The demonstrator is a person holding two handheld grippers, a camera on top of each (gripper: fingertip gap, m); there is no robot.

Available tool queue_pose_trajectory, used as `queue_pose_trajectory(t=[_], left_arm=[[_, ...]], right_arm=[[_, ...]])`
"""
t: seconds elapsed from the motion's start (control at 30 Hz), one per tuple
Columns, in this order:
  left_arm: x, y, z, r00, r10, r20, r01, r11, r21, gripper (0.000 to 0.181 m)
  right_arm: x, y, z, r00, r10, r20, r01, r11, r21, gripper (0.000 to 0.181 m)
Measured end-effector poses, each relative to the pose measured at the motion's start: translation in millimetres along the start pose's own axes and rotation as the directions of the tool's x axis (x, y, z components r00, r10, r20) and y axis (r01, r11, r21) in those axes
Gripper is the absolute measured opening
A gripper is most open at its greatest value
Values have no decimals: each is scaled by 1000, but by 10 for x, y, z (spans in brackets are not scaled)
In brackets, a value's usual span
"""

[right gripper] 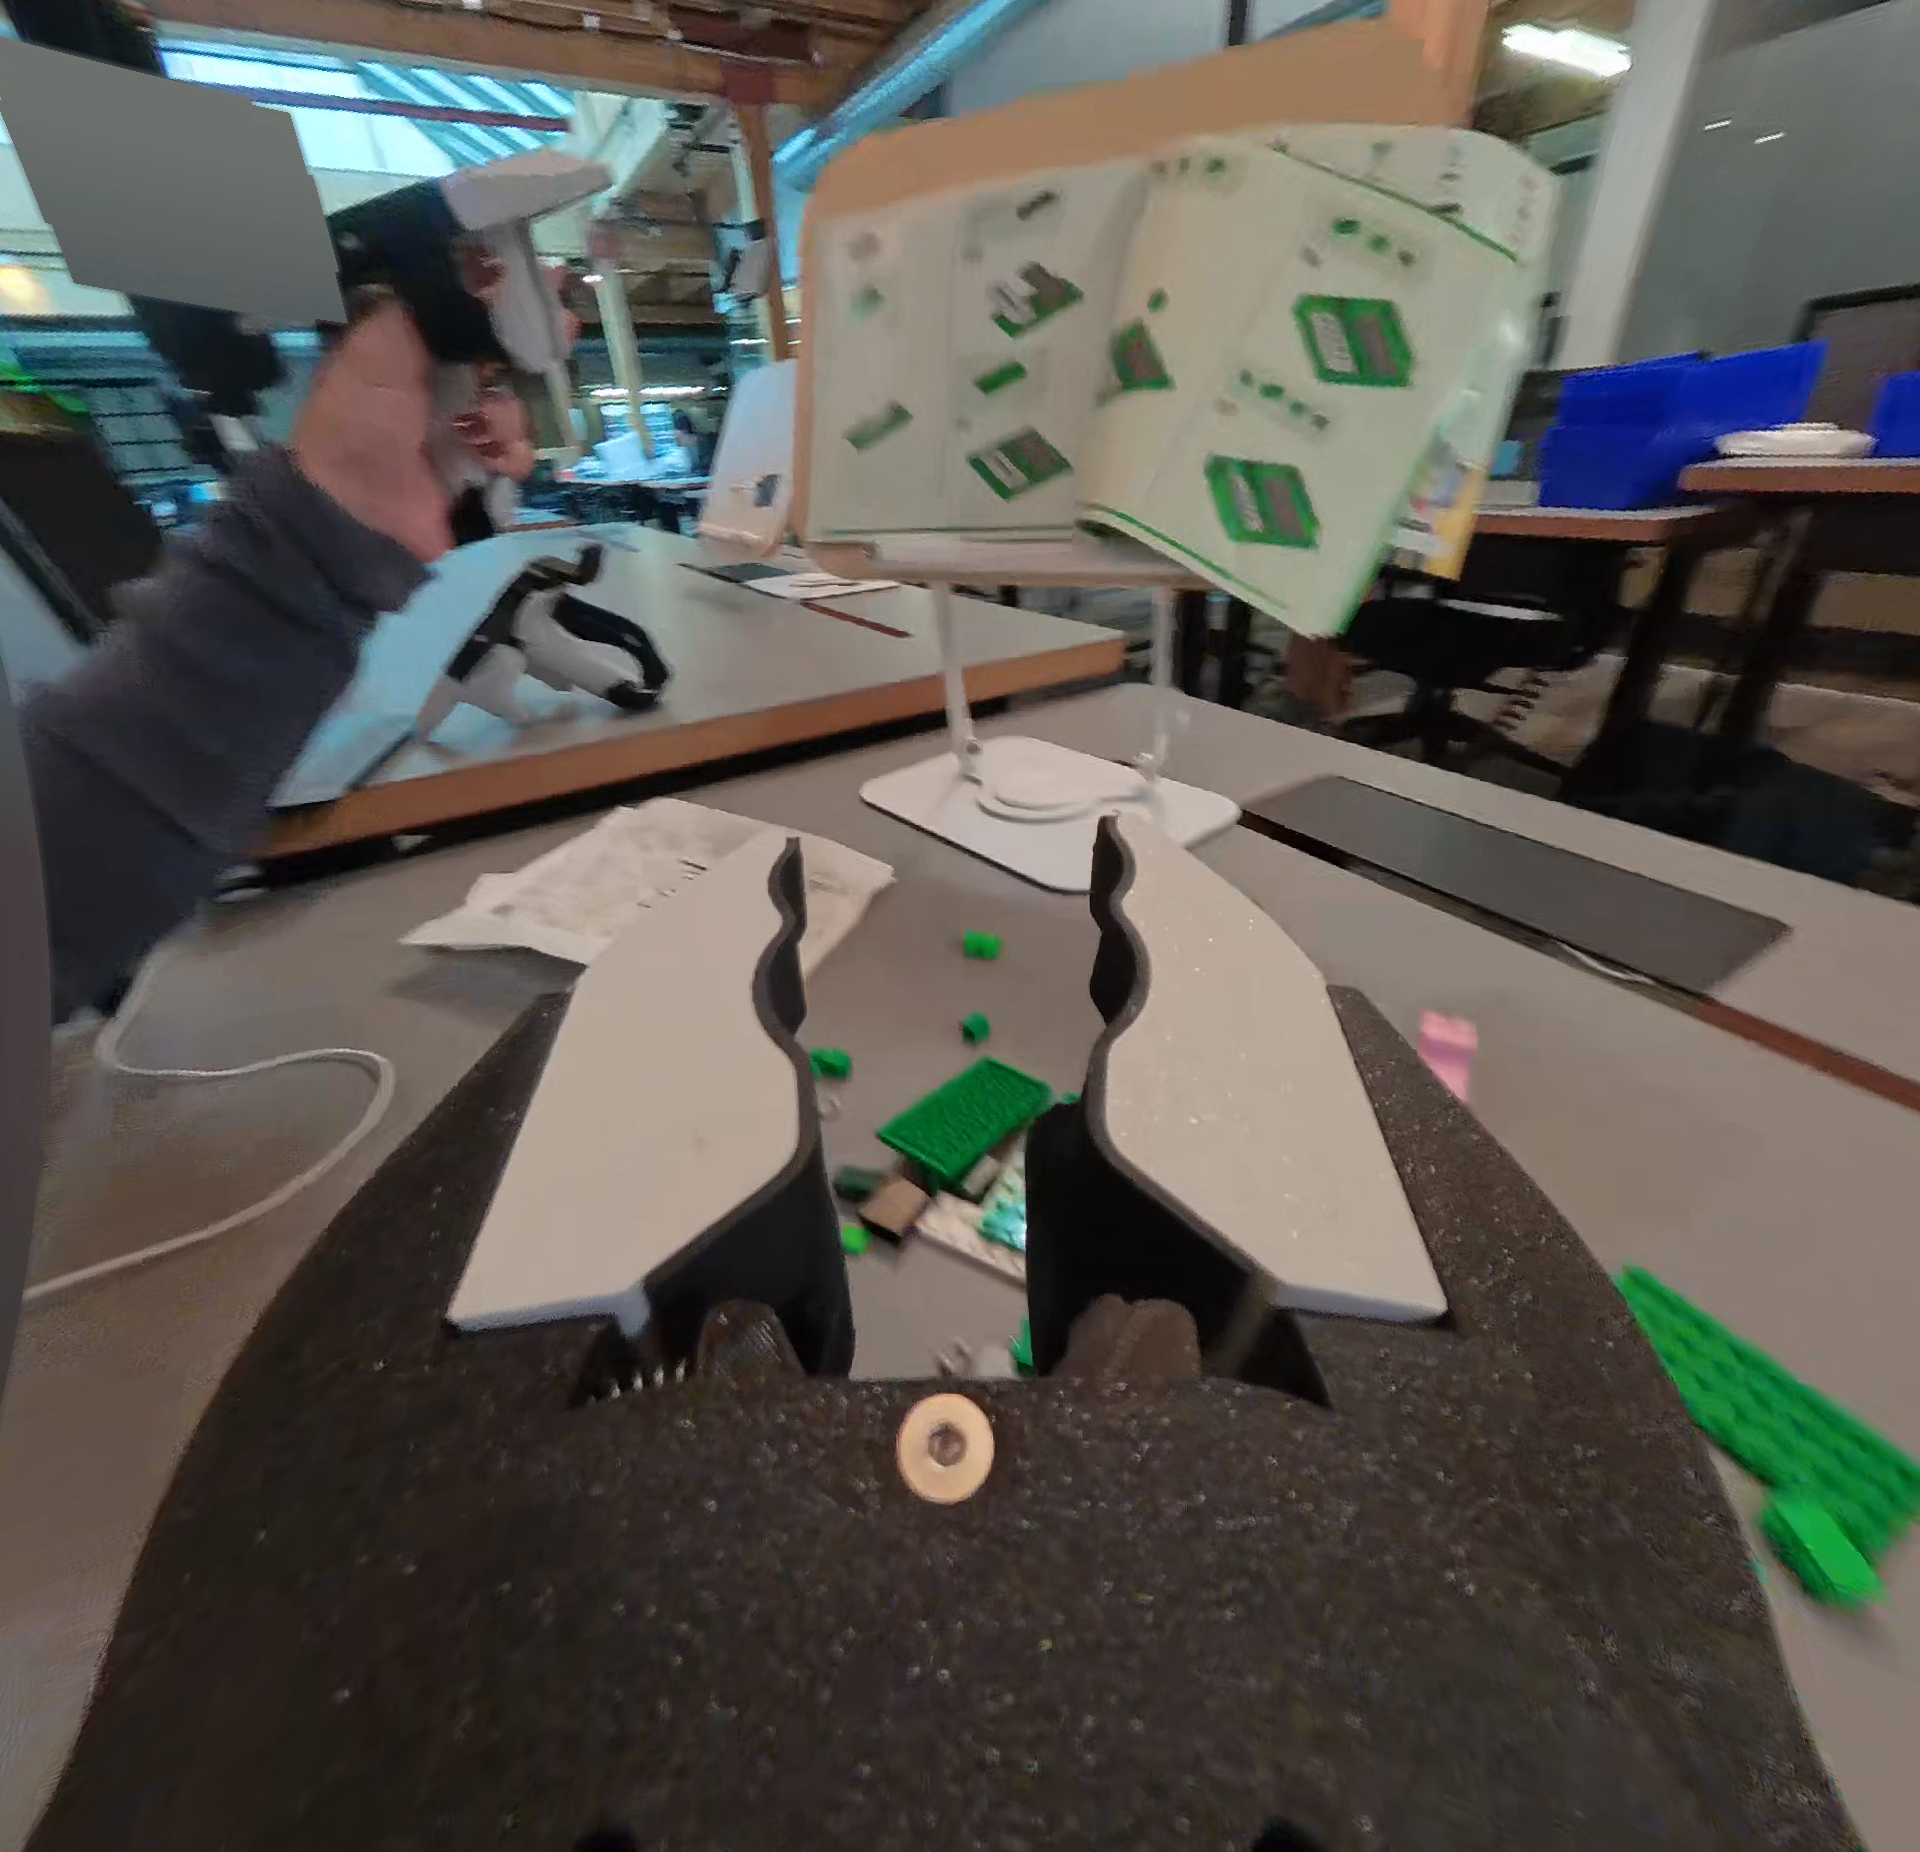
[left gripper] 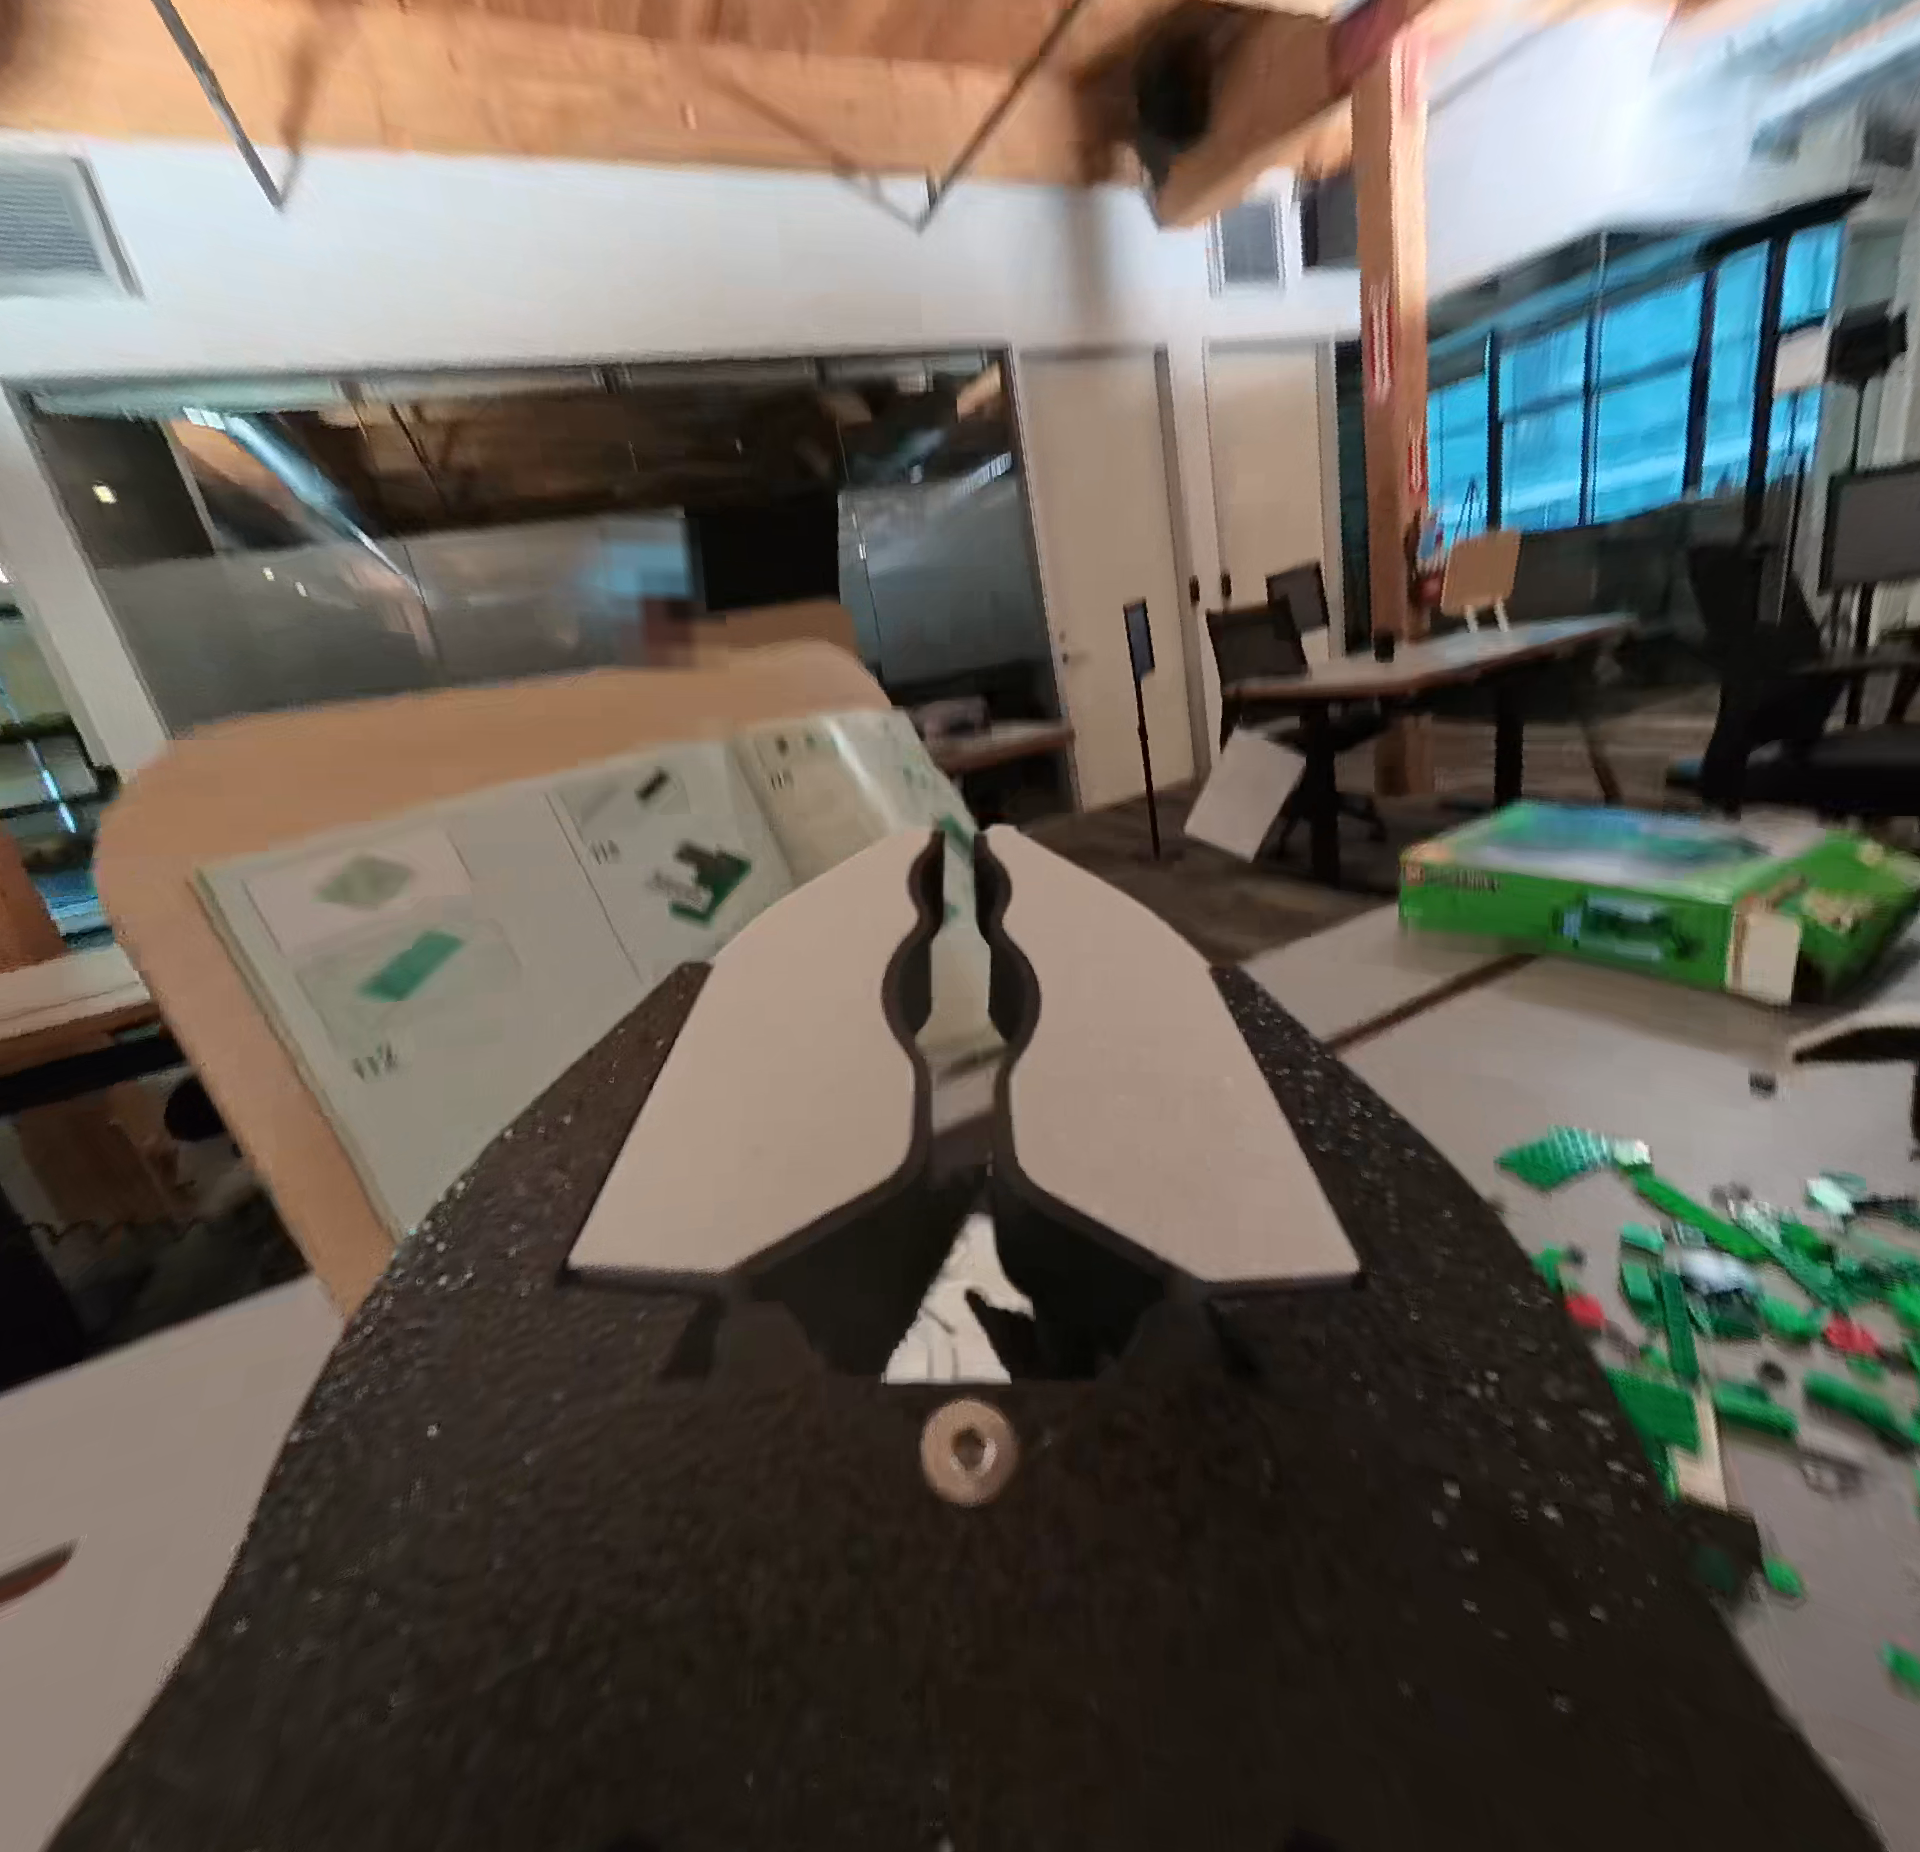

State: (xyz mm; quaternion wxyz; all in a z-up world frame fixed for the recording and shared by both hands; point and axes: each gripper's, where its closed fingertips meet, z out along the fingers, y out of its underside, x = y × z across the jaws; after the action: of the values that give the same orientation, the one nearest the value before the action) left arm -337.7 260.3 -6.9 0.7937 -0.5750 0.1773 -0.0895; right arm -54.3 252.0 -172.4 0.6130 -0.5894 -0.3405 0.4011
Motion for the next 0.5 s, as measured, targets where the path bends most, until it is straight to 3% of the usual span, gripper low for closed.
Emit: queue_pose_trajectory(t=[0.1,0.2,0.37,0.5], left_arm=[[75,453,-178,998,60,11,-57,983,-177,13],[126,799,-482,993,107,55,-88,956,-280,22],[278,943,-767,983,37,179,-4,983,-186,29],[540,979,-522,977,-17,211,39,994,-97,44]], right_arm=[[262,197,-196,993,-2,-121,6,1000,28,51],[360,217,-264,990,11,-143,-10,1000,7,51],[523,165,-361,972,25,-233,-21,1000,22,45],[504,121,-329,971,94,-222,-93,996,12,47]])
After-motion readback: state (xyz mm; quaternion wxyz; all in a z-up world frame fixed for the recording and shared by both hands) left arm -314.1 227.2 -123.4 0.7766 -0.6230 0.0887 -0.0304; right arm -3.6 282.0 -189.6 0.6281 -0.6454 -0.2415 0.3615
